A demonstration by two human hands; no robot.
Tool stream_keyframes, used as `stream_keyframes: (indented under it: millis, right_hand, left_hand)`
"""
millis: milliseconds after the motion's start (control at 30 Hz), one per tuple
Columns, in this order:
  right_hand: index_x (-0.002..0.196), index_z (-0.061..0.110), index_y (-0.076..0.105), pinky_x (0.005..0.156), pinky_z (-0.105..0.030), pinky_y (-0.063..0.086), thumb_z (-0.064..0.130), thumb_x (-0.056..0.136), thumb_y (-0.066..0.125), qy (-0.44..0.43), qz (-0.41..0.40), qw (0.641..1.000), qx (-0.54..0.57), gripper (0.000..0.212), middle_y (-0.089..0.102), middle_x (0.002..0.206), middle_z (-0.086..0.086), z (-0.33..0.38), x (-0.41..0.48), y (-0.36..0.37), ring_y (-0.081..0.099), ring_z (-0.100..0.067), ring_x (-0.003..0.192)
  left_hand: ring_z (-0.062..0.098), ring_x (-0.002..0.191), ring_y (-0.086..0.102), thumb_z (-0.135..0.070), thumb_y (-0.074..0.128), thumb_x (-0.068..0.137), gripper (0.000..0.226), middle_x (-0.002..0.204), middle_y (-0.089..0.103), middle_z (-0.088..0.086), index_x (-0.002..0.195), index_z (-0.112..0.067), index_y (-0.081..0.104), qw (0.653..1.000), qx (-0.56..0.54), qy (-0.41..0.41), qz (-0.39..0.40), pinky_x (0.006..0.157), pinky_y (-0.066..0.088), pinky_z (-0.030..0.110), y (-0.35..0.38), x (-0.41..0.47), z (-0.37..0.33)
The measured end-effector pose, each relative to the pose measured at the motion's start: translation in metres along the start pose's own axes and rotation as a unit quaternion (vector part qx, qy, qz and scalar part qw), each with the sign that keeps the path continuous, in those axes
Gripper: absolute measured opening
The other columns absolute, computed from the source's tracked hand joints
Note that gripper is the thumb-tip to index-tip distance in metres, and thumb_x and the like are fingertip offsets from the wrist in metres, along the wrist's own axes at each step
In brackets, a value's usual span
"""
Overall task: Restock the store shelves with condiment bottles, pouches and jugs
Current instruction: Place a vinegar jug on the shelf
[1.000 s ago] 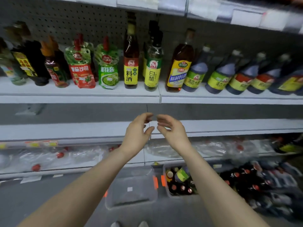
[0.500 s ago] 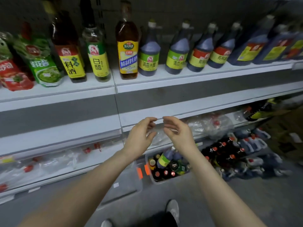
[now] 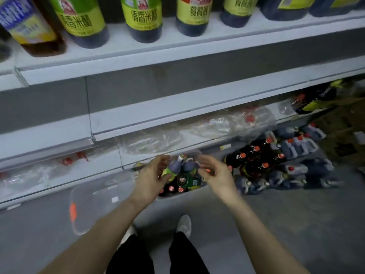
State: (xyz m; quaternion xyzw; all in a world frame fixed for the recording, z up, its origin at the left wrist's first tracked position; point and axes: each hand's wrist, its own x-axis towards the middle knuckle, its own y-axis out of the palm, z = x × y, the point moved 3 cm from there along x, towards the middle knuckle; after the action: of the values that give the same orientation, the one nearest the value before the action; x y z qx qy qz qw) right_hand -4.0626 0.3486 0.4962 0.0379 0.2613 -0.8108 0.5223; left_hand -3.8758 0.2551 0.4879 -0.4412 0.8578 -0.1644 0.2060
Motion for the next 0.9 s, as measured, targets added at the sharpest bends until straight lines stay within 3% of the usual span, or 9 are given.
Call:
stream_keyframes:
  millis: [100,233,300,367,400,533,667,833,900]
  right_hand:
    - [0.125,-0.004,0.062,0.085,-0.014,0.05,-0.018,0.087,0.063,0.047,0.004,0.999,0.015,0.04,0.068,0.114,-0.016,-0.048,0.021,0.01,0.065,-0.028,0.102]
    - [0.122,-0.003,0.064,0.095,-0.039,0.053,-0.016,0.086,0.066,0.099,-0.015,0.994,0.035,0.038,0.069,0.115,-0.022,-0.107,0.047,0.031,0.066,-0.03,0.101]
    - [0.12,0.004,0.065,0.096,-0.04,0.054,-0.011,0.086,0.068,0.13,-0.028,0.99,0.048,0.037,0.07,0.111,-0.014,-0.137,0.058,0.043,0.068,-0.027,0.101]
    - [0.115,0.015,0.065,0.091,-0.029,0.055,-0.009,0.086,0.069,0.147,-0.034,0.987,0.058,0.037,0.07,0.105,-0.002,-0.169,0.069,0.055,0.068,-0.013,0.095]
    - [0.113,0.019,0.063,0.087,-0.022,0.055,-0.008,0.087,0.07,0.155,-0.034,0.985,0.063,0.038,0.069,0.102,0.001,-0.185,0.076,0.062,0.067,-0.005,0.091]
    - [0.12,0.013,0.062,0.077,-0.012,0.05,-0.008,0.088,0.069,0.188,-0.03,0.978,0.087,0.039,0.067,0.102,0.005,-0.248,0.105,0.09,0.063,0.001,0.088]
    - [0.128,0.007,0.06,0.077,-0.007,0.048,-0.011,0.091,0.063,0.202,-0.031,0.974,0.1,0.042,0.066,0.113,0.003,-0.302,0.136,0.116,0.063,0.012,0.089]
    - [0.13,0.003,0.057,0.09,-0.017,0.05,-0.01,0.092,0.062,0.202,-0.048,0.971,0.121,0.04,0.064,0.119,-0.005,-0.347,0.179,0.144,0.062,-0.017,0.111]
    - [0.128,0.003,0.059,0.102,-0.033,0.051,-0.005,0.093,0.062,0.192,-0.052,0.974,0.109,0.035,0.065,0.119,-0.007,-0.355,0.197,0.152,0.062,-0.024,0.117]
  left_hand:
    - [0.022,0.098,0.068,-0.001,0.077,0.082,0.044,0.106,0.07,0.003,0.121,-0.012,0.06,0.999,0.011,-0.038,0.007,0.088,0.056,0.046,0.025,0.015,0.033]
    - [0.026,0.105,0.068,0.001,0.076,0.081,0.051,0.109,0.07,0.004,0.128,-0.006,0.057,0.995,0.016,-0.09,0.031,0.092,0.055,0.041,0.052,0.041,0.091]
    - [0.015,0.104,0.068,-0.001,0.078,0.08,0.056,0.107,0.068,-0.004,0.131,-0.009,0.055,0.994,0.029,-0.097,0.043,0.091,0.055,0.029,0.069,0.055,0.123]
    - [-0.01,0.097,0.061,-0.004,0.08,0.079,0.061,0.107,0.064,-0.013,0.133,-0.013,0.053,0.993,0.043,-0.098,0.051,0.083,0.049,0.009,0.086,0.068,0.154]
    - [-0.014,0.095,0.058,-0.005,0.08,0.079,0.061,0.11,0.063,-0.012,0.133,-0.015,0.053,0.992,0.043,-0.103,0.052,0.082,0.046,0.006,0.096,0.075,0.171]
    - [0.015,0.107,0.06,-0.006,0.081,0.077,0.064,0.123,0.06,-0.002,0.134,-0.016,0.052,0.99,0.056,-0.119,0.046,0.087,0.048,0.025,0.133,0.099,0.235]
    - [0.03,0.121,0.056,-0.007,0.079,0.078,0.074,0.136,0.056,0.012,0.144,-0.009,0.045,0.986,0.102,-0.111,0.067,0.096,0.049,0.042,0.169,0.125,0.291]
    - [0.034,0.124,0.052,-0.012,0.085,0.075,0.08,0.137,0.054,0.016,0.143,-0.005,0.044,0.986,0.124,-0.091,0.06,0.096,0.044,0.038,0.195,0.153,0.339]
    - [0.034,0.124,0.051,-0.018,0.087,0.073,0.082,0.137,0.054,0.015,0.142,-0.006,0.044,0.987,0.128,-0.09,0.046,0.095,0.042,0.037,0.202,0.163,0.352]
